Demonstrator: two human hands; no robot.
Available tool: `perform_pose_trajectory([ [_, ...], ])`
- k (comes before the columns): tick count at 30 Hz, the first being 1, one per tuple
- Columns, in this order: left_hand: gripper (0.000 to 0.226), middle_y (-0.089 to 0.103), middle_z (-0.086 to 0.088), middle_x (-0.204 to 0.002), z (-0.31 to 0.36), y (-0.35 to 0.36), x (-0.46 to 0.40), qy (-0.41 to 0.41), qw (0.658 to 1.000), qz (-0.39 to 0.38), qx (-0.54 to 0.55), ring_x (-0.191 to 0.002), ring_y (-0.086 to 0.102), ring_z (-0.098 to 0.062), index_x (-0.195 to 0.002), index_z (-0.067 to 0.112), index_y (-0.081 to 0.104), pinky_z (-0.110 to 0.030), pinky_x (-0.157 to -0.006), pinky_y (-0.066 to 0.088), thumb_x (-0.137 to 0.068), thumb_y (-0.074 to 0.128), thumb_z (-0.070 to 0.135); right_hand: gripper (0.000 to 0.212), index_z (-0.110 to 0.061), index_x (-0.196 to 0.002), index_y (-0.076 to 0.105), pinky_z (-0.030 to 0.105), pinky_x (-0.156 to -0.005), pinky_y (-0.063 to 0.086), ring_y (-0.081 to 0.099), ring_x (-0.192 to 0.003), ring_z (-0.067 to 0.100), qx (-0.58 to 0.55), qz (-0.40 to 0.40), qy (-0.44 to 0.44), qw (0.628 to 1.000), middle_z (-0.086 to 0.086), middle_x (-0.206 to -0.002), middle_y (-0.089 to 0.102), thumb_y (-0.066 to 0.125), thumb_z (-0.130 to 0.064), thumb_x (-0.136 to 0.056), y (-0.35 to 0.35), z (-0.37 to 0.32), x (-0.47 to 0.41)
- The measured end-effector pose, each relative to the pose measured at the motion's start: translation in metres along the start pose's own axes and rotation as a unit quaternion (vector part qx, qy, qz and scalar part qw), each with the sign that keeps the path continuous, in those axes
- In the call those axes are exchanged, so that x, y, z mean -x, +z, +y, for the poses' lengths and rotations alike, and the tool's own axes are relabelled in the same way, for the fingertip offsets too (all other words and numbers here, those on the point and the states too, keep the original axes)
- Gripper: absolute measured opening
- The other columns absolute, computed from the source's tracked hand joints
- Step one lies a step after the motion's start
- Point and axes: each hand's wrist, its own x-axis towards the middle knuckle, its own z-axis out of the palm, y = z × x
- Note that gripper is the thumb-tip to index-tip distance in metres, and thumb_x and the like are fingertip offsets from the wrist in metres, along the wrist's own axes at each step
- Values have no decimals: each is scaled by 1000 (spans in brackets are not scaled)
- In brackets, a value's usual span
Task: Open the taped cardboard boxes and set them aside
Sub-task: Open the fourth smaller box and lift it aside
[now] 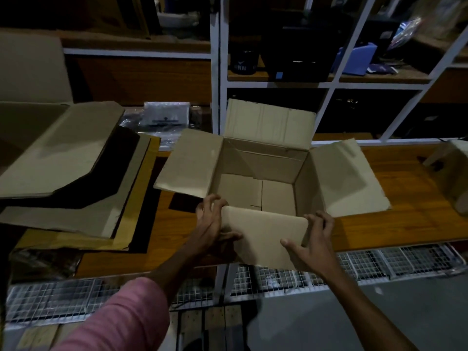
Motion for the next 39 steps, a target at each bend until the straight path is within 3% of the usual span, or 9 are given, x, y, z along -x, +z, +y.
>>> perform_pose_trajectory([
  [5,100,22,4,-139,13,-8,-2,6,1000,19,-16,-121,20,-12,-138,17,40,-60,-108,37,-68,70,81,99,-35,-134,33,52,-100,52,37,-123,25,8,1,-23,1000,-10,-131,19,95,-46,-57,-10,-6,-15],
  [8,113,16,5,-151,32,-25,-8,-17,998,-9,-52,-138,15,-28,-148,31,30,-67,-112,32,-57,83,73,106,-36,-141,39,52,-103,49,35,-130,29,14,25,-65,997,-8,-141,21,95,-48,-53,-24,-12,-18],
  [10,125,1,11,-160,44,-37,-12,-30,995,-54,-84,-147,-1,-39,-153,41,16,-69,-116,22,-55,88,68,112,-33,-146,40,52,-108,45,31,-134,31,32,20,-78,996,-7,-146,19,96,-49,-51,-32,-16,-20],
  [13,137,-20,14,-162,56,-47,-8,-13,989,-94,-115,-148,-18,-45,-156,45,-1,-72,-115,12,-54,88,69,122,-34,-152,33,55,-109,43,27,-139,32,51,6,-75,996,-6,-152,15,96,-52,-49,-40,-19,-19],
  [16,139,-29,14,-161,62,-48,-2,-2,986,-95,-135,-146,-23,-46,-156,46,-7,-74,-112,6,-56,88,67,126,-35,-154,28,61,-107,44,26,-141,35,66,7,-73,995,-5,-156,12,96,-54,-49,-46,-21,-14],
  [22,144,-10,5,-166,78,-54,-5,26,984,-32,-172,-148,-11,-47,-159,36,-7,-74,-115,0,-57,93,55,130,-36,-156,22,62,-109,41,20,-145,38,94,28,-97,990,-5,-164,3,95,-55,-50,-63,-30,-15],
  [27,145,-6,5,-167,83,-46,3,12,986,-17,-164,-149,-9,-47,-158,41,-13,-76,-113,5,-59,93,48,142,-42,-158,6,62,-110,40,15,-145,40,126,10,-94,988,-3,-164,-8,95,-56,-48,-61,-27,-3],
  [34,127,-1,2,-166,115,-69,3,36,979,34,-196,-147,-3,-50,-157,37,5,-78,-112,16,-65,92,39,136,-41,-156,18,68,-104,43,21,-144,43,85,80,-129,985,-3,-164,2,98,-50,-47,-78,-34,-7],
  [39,128,-4,1,-164,141,-107,1,57,971,90,-214,-146,-1,-50,-155,40,-3,-76,-113,21,-67,91,39,129,-33,-154,28,69,-98,47,25,-141,43,78,151,-198,965,8,-162,12,99,-46,-46,-111,-67,-16],
])
